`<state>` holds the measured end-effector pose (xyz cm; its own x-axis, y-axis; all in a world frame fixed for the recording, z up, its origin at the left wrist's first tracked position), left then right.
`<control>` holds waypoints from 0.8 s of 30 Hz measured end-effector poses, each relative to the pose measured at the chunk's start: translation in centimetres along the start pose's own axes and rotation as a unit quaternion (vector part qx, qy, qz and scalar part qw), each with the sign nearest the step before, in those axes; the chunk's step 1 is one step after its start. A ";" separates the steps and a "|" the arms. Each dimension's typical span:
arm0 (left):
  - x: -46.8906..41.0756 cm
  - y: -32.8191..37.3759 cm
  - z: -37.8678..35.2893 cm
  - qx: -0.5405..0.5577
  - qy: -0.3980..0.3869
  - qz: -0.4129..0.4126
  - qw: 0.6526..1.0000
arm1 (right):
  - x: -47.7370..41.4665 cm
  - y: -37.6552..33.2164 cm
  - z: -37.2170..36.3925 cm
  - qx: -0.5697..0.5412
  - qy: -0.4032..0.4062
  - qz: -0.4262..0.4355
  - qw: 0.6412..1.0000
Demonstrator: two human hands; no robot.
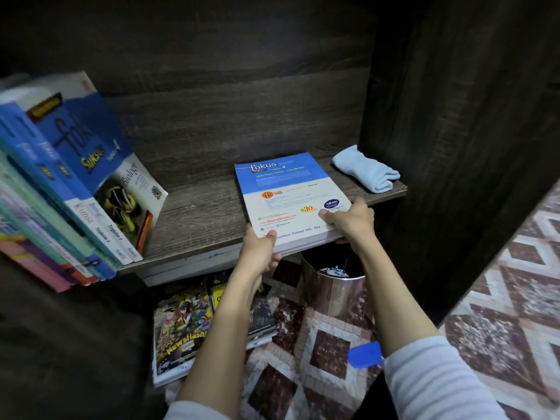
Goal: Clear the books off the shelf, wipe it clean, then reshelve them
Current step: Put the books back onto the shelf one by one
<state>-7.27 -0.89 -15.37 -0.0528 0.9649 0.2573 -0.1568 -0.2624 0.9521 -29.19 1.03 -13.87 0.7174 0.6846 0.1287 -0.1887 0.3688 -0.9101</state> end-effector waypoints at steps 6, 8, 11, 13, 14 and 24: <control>-0.1 -0.2 -0.1 -0.012 0.020 0.007 1.000 | -0.9 -0.5 -0.6 0.000 -0.027 -0.002 1.000; -0.1 0.0 -0.1 -0.003 0.019 0.006 1.000 | -1.1 -0.5 -0.9 0.014 -0.024 -0.010 1.000; 0.3 0.2 0.1 0.009 0.020 0.009 1.000 | -1.0 -0.9 -1.0 0.032 -0.020 -0.005 0.999; 0.7 0.2 0.3 0.008 0.013 0.017 1.000 | -0.8 -1.3 -0.6 0.066 -0.014 0.015 0.998; 0.8 0.2 0.4 0.003 0.002 0.020 1.000 | -0.6 -1.6 -0.3 0.097 -0.010 0.024 0.995; -0.6 0.3 4.1 -0.101 -0.025 0.025 0.994 | 3.5 -5.3 0.4 0.275 0.058 0.118 0.952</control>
<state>-3.25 -1.51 -14.56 -0.0170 0.9488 0.3153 -0.3510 -0.3010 0.8867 -25.98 1.70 -8.40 0.6749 0.7269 -0.1273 -0.6535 0.5085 -0.5607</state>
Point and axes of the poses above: each hand's wrist, its own x-axis away from the middle knuckle, its own z-axis out of the back of the hand, y = z × x, the point moved 9 cm from there along -x, towards the middle knuckle, and after that the axes turned 8 degrees about y, right-handed, at the moved point
